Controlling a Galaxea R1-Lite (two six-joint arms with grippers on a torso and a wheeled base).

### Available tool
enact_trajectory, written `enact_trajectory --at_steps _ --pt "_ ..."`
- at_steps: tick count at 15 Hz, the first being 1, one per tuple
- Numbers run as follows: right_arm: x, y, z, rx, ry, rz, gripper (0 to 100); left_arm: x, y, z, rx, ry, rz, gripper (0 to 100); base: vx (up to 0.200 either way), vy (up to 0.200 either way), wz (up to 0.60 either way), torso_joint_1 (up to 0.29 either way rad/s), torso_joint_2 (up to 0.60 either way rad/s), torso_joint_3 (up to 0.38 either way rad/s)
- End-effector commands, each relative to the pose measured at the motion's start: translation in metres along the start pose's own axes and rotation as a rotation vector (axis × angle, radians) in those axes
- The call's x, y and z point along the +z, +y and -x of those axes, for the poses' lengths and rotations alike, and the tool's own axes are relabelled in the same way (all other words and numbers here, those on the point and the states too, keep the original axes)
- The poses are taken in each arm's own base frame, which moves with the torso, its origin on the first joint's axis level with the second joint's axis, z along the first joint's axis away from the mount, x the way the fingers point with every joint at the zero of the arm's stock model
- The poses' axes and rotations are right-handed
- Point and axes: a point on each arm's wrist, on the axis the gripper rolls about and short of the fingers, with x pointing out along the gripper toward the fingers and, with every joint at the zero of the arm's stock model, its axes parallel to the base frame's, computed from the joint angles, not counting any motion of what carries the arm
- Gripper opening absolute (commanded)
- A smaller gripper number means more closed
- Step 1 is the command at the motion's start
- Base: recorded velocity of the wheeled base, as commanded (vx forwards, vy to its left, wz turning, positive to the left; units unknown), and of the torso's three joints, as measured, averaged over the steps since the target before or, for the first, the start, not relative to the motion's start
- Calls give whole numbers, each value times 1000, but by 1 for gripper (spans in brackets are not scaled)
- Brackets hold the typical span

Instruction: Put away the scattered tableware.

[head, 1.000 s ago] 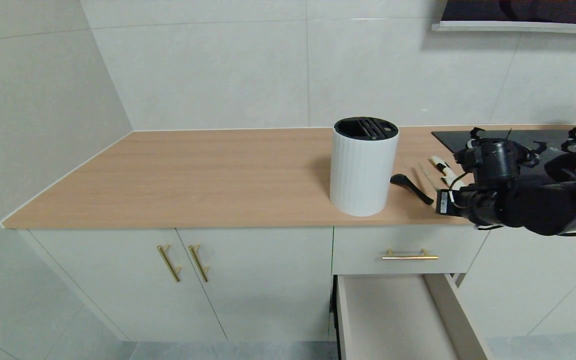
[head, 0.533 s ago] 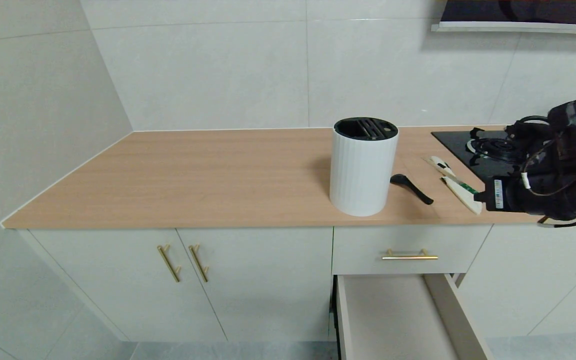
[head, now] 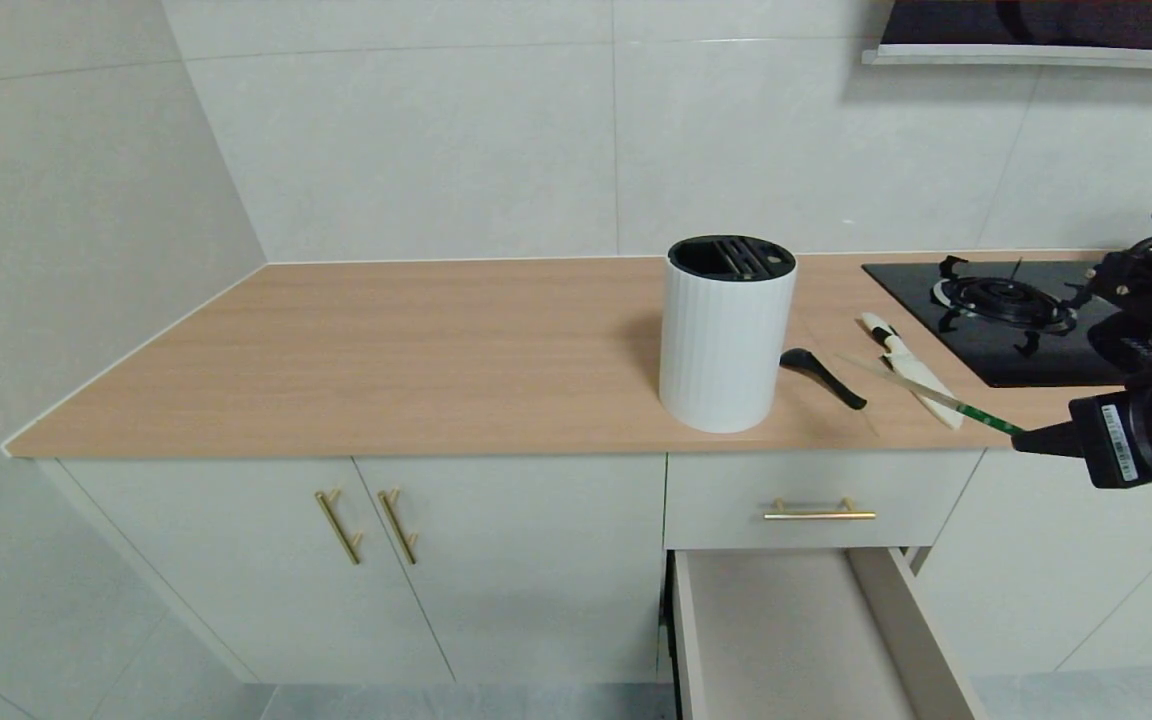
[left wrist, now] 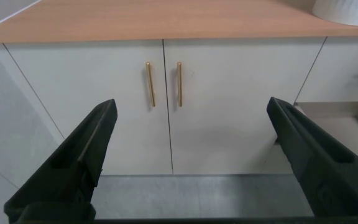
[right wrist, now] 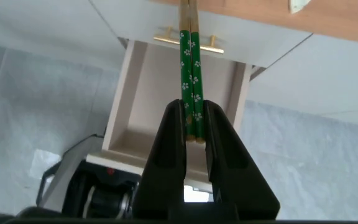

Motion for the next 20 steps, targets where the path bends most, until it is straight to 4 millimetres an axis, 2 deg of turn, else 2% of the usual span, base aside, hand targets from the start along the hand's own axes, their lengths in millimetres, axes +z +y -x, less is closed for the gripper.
enact_trajectory --at_steps 1,11,20 --pt "-3 6 8 25 -14 23 0 0 0 0 0 0 1 100 0 0 0 0 0 0" --pt "-24 32 2 127 57 162 0 0 0 0 0 0 1 100 0 0 0 -4 7 6" --pt "-32 45 -5 168 98 215 0 0 0 0 0 0 -1 100 0 0 0 -197 459 258"
